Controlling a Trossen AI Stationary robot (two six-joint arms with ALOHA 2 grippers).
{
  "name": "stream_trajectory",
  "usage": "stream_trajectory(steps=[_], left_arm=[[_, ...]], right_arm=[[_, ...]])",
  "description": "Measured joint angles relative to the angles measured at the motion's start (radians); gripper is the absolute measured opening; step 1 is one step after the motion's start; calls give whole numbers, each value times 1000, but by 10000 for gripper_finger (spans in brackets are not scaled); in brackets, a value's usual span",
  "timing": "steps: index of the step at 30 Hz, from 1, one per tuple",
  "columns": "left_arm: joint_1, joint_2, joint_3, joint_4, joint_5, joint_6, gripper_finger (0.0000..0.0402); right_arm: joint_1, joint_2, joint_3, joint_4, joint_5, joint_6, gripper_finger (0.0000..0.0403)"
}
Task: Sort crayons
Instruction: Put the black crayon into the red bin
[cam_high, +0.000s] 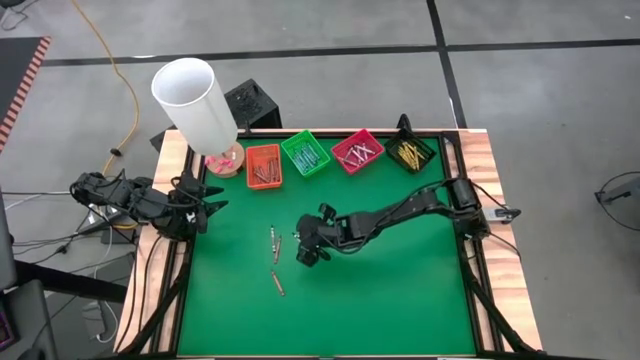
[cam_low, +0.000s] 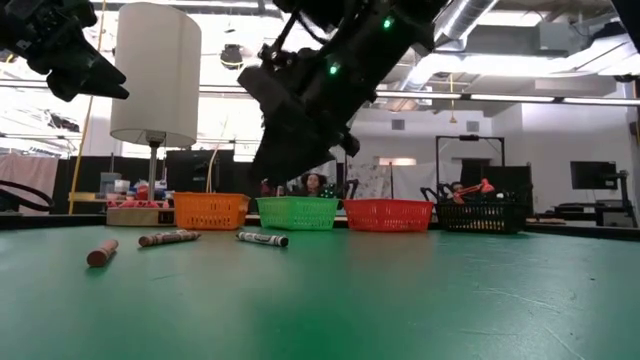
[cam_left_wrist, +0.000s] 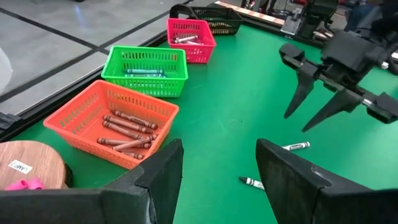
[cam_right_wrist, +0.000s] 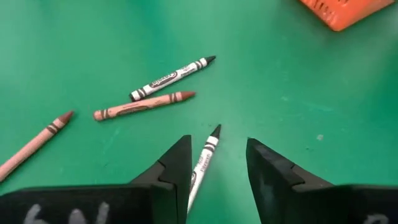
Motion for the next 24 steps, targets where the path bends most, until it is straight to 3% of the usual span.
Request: stream_trajectory(steps=[24], left_arm=[[0, 0, 0, 0, 0, 0, 192]], right_arm=[[27, 111, 1, 12, 2, 64, 142]])
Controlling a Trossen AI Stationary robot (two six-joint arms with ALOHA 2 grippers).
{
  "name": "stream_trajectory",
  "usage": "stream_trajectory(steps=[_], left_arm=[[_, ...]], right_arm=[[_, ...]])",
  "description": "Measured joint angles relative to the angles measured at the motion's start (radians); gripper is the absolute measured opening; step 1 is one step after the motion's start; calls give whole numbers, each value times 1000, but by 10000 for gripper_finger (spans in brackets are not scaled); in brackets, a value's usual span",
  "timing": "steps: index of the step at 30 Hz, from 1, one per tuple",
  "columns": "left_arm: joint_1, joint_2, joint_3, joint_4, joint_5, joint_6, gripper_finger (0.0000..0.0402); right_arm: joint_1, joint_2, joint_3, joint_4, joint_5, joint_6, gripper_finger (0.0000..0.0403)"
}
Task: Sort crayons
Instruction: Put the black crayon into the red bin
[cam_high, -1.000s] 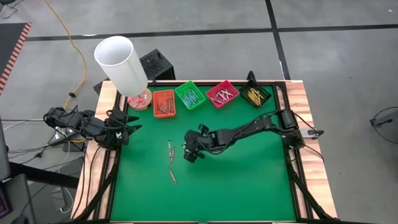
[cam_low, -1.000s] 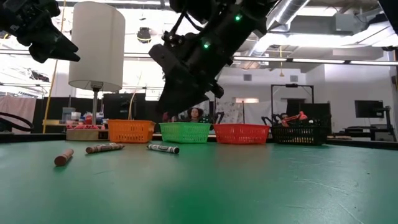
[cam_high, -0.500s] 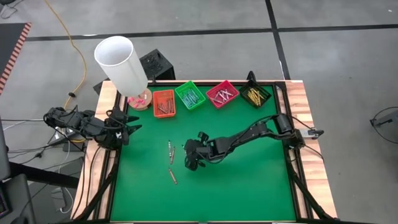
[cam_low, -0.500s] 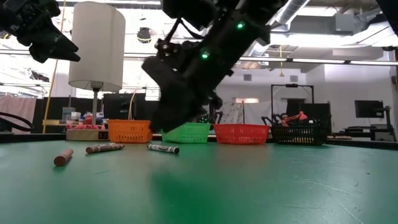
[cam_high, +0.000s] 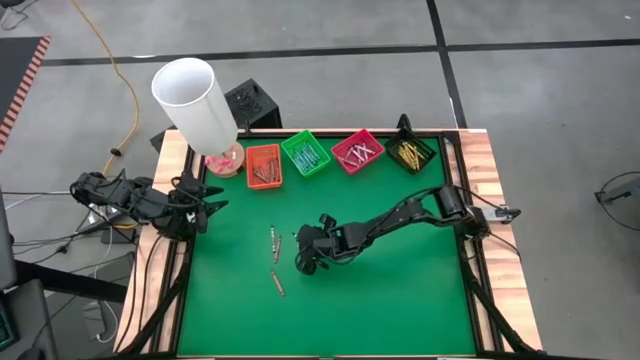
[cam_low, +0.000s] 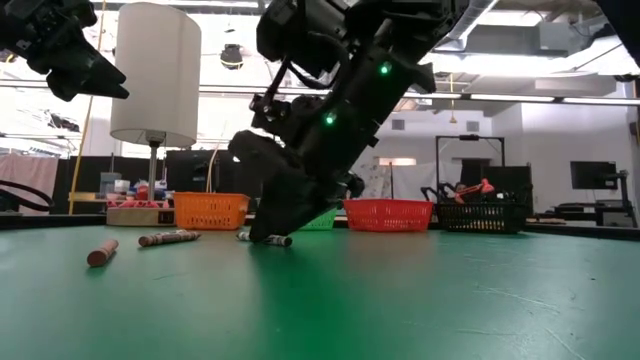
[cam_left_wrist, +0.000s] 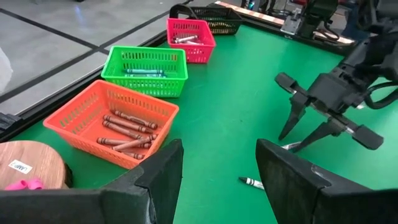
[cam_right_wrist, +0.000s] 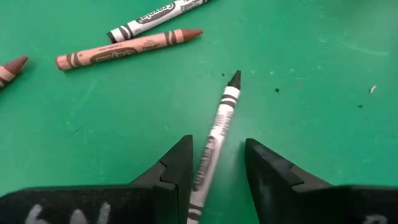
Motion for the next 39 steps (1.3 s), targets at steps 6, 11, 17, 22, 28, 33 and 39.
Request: stream_trajectory(steps=[6, 11, 17, 22, 28, 33, 39], left_arm=[[0, 0, 0, 0, 0, 0, 192], [0, 0, 0, 0, 0, 0, 192], [0, 0, 0, 0, 0, 0, 192], [0, 0, 0, 0, 0, 0, 192], [0, 0, 0, 0, 0, 0, 192], [0, 0, 0, 0, 0, 0, 192], [0, 0, 0, 0, 0, 0, 192]], right_arm=[[3, 15, 4, -7, 10, 28, 138], [7, 16, 4, -22, 14, 78, 106], [7, 16, 3, -37, 15, 124, 45], [7, 10, 2, -40, 12, 136, 7], [7, -17, -2, -47, -10, 147, 3], [11, -55, -3, -55, -22, 123, 3], [-1, -124, -2, -87, 54, 62, 3]])
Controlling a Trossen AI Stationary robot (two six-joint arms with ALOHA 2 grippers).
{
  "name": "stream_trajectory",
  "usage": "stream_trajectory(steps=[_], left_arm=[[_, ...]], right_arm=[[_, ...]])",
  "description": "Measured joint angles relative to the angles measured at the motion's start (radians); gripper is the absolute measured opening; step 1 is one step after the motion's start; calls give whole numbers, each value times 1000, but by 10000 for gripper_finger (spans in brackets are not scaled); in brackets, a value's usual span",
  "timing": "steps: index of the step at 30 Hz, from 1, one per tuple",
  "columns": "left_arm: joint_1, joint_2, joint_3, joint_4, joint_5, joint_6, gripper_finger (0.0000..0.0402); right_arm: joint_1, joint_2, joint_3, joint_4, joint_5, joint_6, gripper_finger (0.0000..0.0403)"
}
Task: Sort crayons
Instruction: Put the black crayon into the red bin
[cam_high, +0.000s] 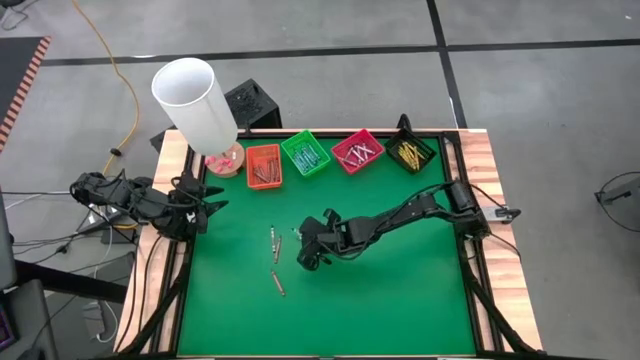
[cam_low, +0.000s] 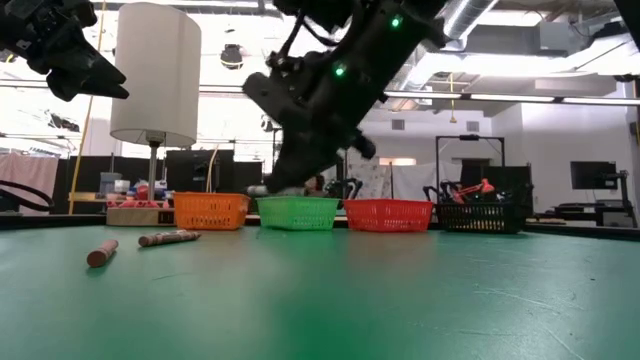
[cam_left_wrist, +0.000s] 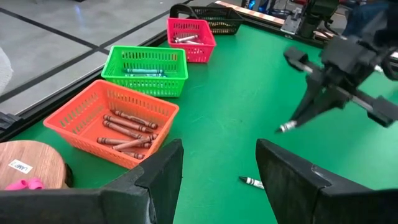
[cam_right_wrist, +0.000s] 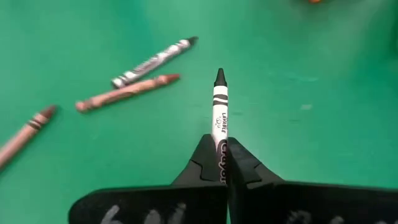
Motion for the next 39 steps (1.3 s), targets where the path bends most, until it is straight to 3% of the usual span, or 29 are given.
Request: stream_trajectory(steps=[10, 20, 24, 31, 39], left_arm=[[0, 0, 0, 0, 0, 0, 192], [0, 0, 0, 0, 0, 0, 192], [0, 0, 0, 0, 0, 0, 192], [0, 0, 0, 0, 0, 0, 192], [0, 0, 0, 0, 0, 0, 192]], right_arm=[[-75, -169, 1, -248, 151, -91, 2], [-220, -276, 2, -378, 180, -204, 2], [-314, -278, -9, -409, 108, -270, 2], [-488, -310, -139, -289, -68, -349, 2], [-633, -331, -213, -220, -156, -429, 2]])
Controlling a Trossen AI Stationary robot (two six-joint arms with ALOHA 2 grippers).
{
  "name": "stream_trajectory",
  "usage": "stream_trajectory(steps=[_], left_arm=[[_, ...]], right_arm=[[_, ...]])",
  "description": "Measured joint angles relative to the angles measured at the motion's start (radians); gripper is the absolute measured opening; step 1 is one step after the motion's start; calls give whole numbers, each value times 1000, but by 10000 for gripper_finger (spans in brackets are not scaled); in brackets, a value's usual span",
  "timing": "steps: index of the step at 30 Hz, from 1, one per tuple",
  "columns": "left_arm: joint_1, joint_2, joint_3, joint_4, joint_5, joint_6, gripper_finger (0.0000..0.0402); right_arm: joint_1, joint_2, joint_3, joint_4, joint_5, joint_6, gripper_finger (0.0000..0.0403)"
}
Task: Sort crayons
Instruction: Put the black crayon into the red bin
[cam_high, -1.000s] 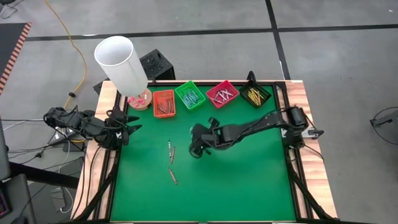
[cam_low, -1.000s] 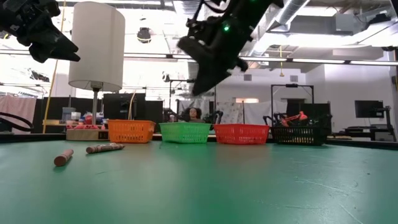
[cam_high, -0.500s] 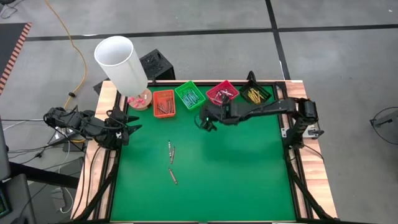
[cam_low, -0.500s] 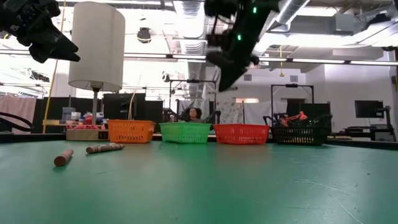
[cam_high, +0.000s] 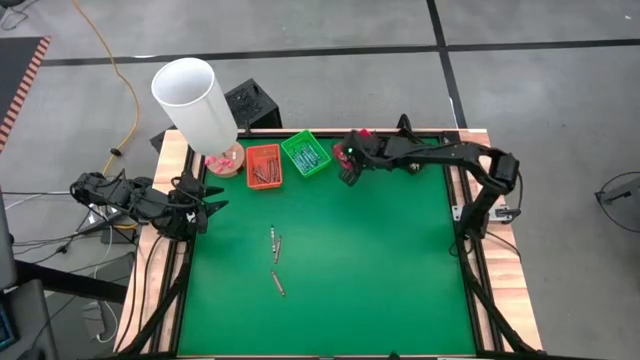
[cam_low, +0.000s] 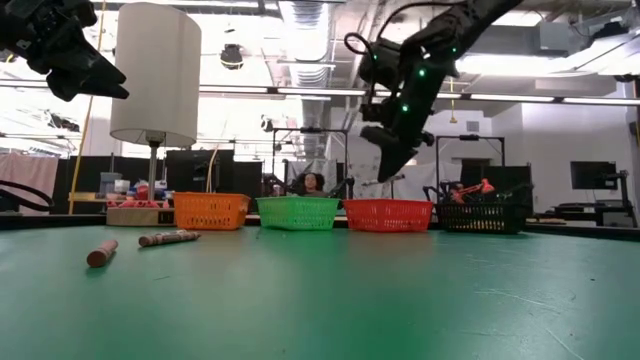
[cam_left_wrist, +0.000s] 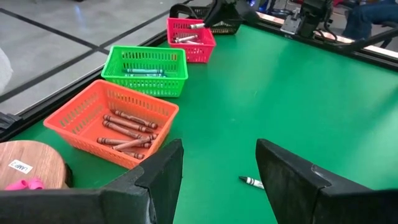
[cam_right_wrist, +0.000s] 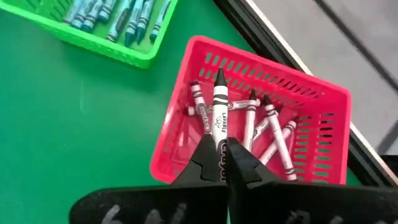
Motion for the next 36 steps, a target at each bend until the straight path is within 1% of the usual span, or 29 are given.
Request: stream_trajectory(steps=[6, 10, 22, 24, 27, 31, 36], left_arm=[[0, 0, 0, 0, 0, 0, 192], [0, 0, 0, 0, 0, 0, 192], [0, 0, 0, 0, 0, 0, 192], [0, 0, 0, 0, 0, 0, 192], [0, 0, 0, 0, 0, 0, 192], [0, 0, 0, 0, 0, 0, 192], [0, 0, 0, 0, 0, 0, 192]], right_arm=[[-88, 10, 0, 54, -87, -34, 2], [-119, 10, 1, 58, -106, -64, 2], [-143, 32, -3, 61, -139, -129, 2], [-142, 45, -21, 96, -143, -136, 3], [-146, 49, -73, 132, -185, -136, 14], [-145, 55, -127, 183, -186, -130, 34], [-151, 55, -132, 199, -186, -131, 45]])
